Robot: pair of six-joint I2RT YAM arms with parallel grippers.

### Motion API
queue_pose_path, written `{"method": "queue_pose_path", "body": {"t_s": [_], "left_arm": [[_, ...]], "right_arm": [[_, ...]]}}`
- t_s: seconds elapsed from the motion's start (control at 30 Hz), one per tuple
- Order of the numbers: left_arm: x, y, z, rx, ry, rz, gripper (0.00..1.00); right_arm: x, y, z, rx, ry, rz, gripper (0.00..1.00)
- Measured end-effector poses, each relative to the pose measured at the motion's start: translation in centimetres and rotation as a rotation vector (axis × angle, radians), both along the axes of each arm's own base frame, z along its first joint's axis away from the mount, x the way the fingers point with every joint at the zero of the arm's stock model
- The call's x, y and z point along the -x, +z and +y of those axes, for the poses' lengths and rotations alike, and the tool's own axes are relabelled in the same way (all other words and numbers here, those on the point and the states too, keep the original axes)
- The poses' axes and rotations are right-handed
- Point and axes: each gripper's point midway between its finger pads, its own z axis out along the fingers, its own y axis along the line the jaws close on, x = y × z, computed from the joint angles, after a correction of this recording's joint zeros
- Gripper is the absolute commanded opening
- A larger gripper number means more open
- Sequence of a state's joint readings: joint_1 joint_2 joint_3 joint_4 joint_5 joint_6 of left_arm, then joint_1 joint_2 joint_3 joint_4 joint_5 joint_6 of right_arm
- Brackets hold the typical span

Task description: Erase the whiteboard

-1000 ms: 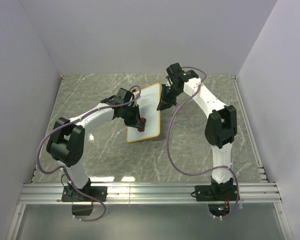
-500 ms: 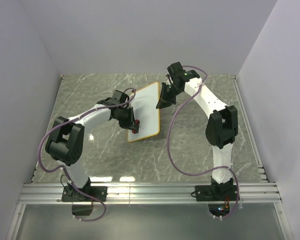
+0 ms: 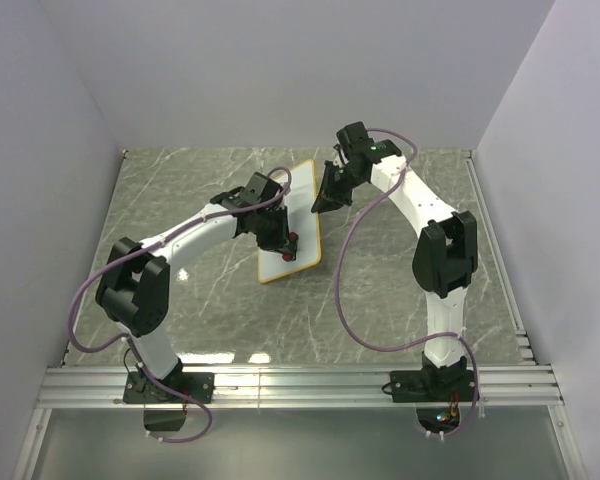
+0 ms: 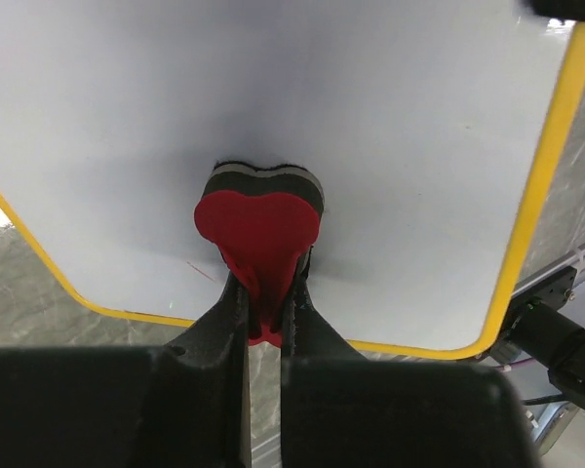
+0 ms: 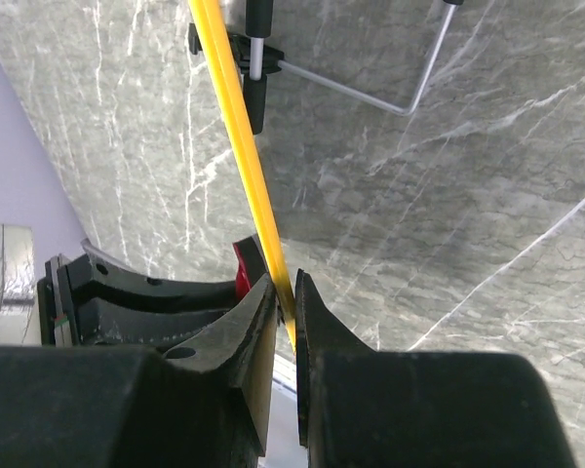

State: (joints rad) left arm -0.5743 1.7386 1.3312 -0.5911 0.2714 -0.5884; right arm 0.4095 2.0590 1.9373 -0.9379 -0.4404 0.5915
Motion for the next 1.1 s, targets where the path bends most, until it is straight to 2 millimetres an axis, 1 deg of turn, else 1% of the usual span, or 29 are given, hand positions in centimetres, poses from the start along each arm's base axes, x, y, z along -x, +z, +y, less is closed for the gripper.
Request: {"method": "queue_pose_path", "body": {"t_s": [0.1, 0.2, 0.3, 0.4, 0.5, 0.7, 0.77, 0.83, 0.93, 1.0, 1.07, 1.1], "left_arm": [[0.0, 0.3, -0.1, 0.004, 0.007, -0.004, 0.0], [0.0, 0.2, 0.0, 0.002, 0.011, -0.005, 0.0], [0.1, -0.1, 0.1, 0.009, 0.014, -0.021, 0.0], [0.1, -0.5, 0.8, 0.008, 0.028, -0.038, 0.0], [0.0, -1.7, 2.1, -0.014, 0.058, -0.034, 0.0], [-0.5, -4.8, 6.2, -0.09, 0.151, 0.007, 0.0], [-0.5, -5.6, 7.2, -0.108, 0.173, 0.021, 0.0], [-0.6, -5.8, 7.8, -0.12, 0.188, 0.026, 0.0], [-0.7, -5.5, 8.0, -0.129, 0.193, 0.02, 0.0], [-0.9, -4.6, 8.1, -0.133, 0.191, 0.012, 0.0], [-1.3, -3.0, 8.1, -0.13, 0.197, -0.008, 0.0], [-1.9, -1.5, 8.1, -0.117, 0.206, -0.038, 0.0]], "right_arm": [[0.1, 0.0, 0.1, -0.009, -0.003, 0.003, 0.0], [0.1, -0.1, 0.1, -0.012, -0.008, 0.007, 0.0], [0.2, -0.2, 0.1, -0.011, -0.009, 0.009, 0.0], [0.2, -0.2, 0.1, -0.015, -0.01, 0.012, 0.0], [0.2, -0.1, 0.2, -0.017, -0.011, 0.012, 0.0], [0.2, 0.0, 0.4, -0.031, -0.011, 0.013, 0.0], [0.1, 0.1, 0.5, -0.037, -0.013, 0.012, 0.0], [0.1, 0.3, 0.7, -0.045, -0.015, 0.013, 0.0], [0.0, 0.5, 0.9, -0.056, -0.016, 0.01, 0.0], [0.0, 0.7, 1.0, -0.062, -0.018, 0.006, 0.0], [0.0, 0.8, 1.2, -0.07, -0.026, 0.01, 0.0], [0.0, 0.9, 1.2, -0.074, -0.029, 0.013, 0.0]]}}
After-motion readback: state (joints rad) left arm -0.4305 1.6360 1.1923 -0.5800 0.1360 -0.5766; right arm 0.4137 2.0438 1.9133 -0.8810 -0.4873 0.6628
